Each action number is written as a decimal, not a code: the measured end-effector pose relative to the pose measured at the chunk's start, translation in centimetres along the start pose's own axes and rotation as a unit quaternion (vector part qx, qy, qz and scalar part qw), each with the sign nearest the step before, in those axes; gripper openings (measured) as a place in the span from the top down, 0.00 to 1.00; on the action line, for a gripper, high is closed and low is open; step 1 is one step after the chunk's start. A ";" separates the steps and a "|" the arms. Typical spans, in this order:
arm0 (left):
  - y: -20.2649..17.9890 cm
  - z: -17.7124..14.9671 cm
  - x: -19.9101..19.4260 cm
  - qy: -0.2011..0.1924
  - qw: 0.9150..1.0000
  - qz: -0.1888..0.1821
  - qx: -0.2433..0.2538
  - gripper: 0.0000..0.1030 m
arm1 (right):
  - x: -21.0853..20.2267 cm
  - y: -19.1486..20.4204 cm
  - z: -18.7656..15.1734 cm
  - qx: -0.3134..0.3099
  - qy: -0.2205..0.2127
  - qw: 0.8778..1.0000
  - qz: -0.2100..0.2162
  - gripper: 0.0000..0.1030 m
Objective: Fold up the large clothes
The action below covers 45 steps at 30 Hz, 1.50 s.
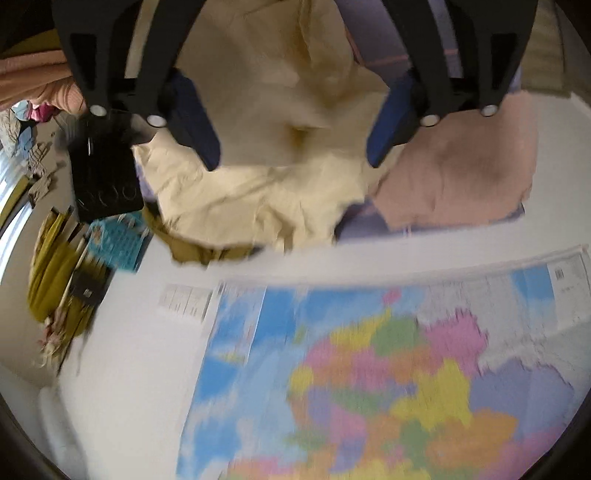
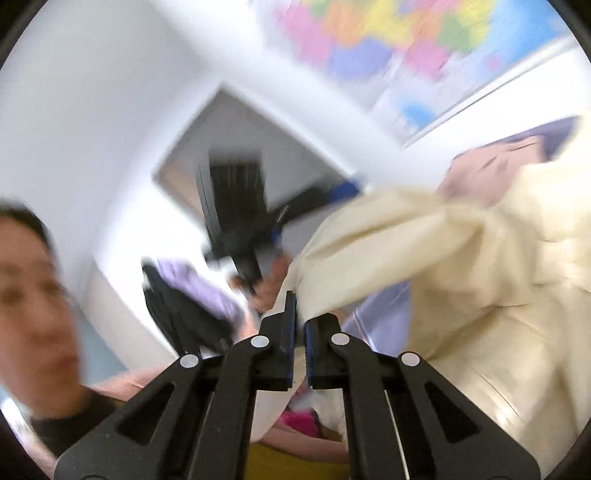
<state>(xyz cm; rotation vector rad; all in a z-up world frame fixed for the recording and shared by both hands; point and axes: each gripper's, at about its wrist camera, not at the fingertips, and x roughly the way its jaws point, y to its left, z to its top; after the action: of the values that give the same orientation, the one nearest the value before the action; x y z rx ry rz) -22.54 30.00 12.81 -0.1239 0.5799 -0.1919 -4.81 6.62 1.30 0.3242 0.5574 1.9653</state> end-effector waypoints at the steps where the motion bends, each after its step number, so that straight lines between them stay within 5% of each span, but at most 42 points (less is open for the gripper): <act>1: 0.1 -0.6 0.2 -0.002 1.000 0.007 0.001 0.22 | -1.8 -0.7 0.0 0.019 -0.017 1.000 -0.018 0.90; 4: -0.1 -2.9 3.8 0.049 0.998 0.027 0.003 0.23 | -8.6 -4.8 -1.3 0.112 -0.064 0.980 -0.149 0.56; 8: -1.3 -7.3 9.6 0.139 0.988 0.051 0.042 0.24 | -13.4 -7.7 -3.8 0.173 -0.076 0.936 -0.296 0.51; 10: -2.1 -9.2 11.7 0.167 0.982 0.058 0.066 0.24 | -14.4 -6.6 -4.3 0.150 -0.077 0.932 -0.321 0.47; 12: -2.8 -10.2 12.7 0.178 0.979 0.050 0.083 0.24 | -13.3 -4.2 -4.3 0.091 -0.061 0.929 -0.354 0.19; 13: -3.1 -10.5 13.1 0.179 0.979 0.047 0.090 0.24 | -12.2 -3.2 -4.3 0.058 -0.048 0.929 -0.363 0.18; 17: -3.5 -10.8 14.1 0.179 0.980 0.004 0.088 0.32 | -8.7 -2.2 -5.3 -0.017 0.019 0.919 -0.394 0.18; 19: -3.9 -11.2 14.4 0.183 0.979 -0.001 0.094 0.32 | -8.4 -4.1 -6.2 -0.004 0.042 0.918 -0.395 0.22; 21: -3.8 -11.5 14.6 0.186 0.978 -0.013 0.090 0.32 | -7.4 -5.7 -6.2 0.007 0.070 0.919 -0.389 0.67; 22: -3.7 -11.4 14.6 0.185 0.979 -0.014 0.087 0.32 | -7.5 -5.6 -6.0 0.003 0.076 0.921 -0.381 0.78; 27: -3.4 -11.1 13.3 0.157 0.985 -0.014 0.067 0.29 | -14.1 0.0 -1.5 -0.045 -0.020 0.909 -0.413 0.91; 29: -3.3 -11.6 13.3 0.163 0.984 -0.008 0.066 0.27 | -17.1 1.0 -0.1 -0.053 -0.035 0.880 -0.471 0.91; 31: -3.0 -12.2 13.7 0.171 0.984 -0.017 0.052 0.27 | -18.2 -0.3 -0.1 -0.025 0.005 0.868 -0.497 0.90; 33: -2.9 -12.7 14.1 0.180 0.982 -0.014 0.048 0.28 | -17.4 -3.1 -0.7 -0.005 0.076 0.826 -0.558 0.66; 35: -2.8 -13.1 14.0 0.181 0.982 -0.021 0.041 0.28 | -16.5 -4.3 -0.8 0.004 0.116 0.801 -0.588 0.54; 36: -2.8 -13.2 14.0 0.181 0.982 -0.020 0.040 0.28 | -16.1 -3.6 -0.4 -0.008 0.106 0.802 -0.588 0.53; 37: -2.7 -13.3 13.9 0.181 0.983 -0.016 0.038 0.28 | -15.7 -2.4 0.1 -0.024 0.091 0.817 -0.569 0.50; 39: -2.4 -13.5 13.0 0.177 0.983 -0.018 0.031 0.27 | -14.1 0.4 1.4 -0.073 0.067 0.847 -0.523 0.28; 42: -2.4 -13.6 12.6 0.178 0.983 -0.017 0.028 0.27 | -9.5 2.1 4.1 -0.119 0.062 0.884 -0.448 0.27; 45: -2.6 -13.7 12.8 0.179 0.983 -0.019 0.024 0.27 | -2.3 0.3 6.0 -0.150 0.117 0.897 -0.399 0.27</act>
<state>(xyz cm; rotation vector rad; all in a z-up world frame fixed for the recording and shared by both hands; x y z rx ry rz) -20.00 23.84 -4.93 -0.0543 0.9314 -0.2679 -1.31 5.92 6.65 -0.3111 0.4300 1.2531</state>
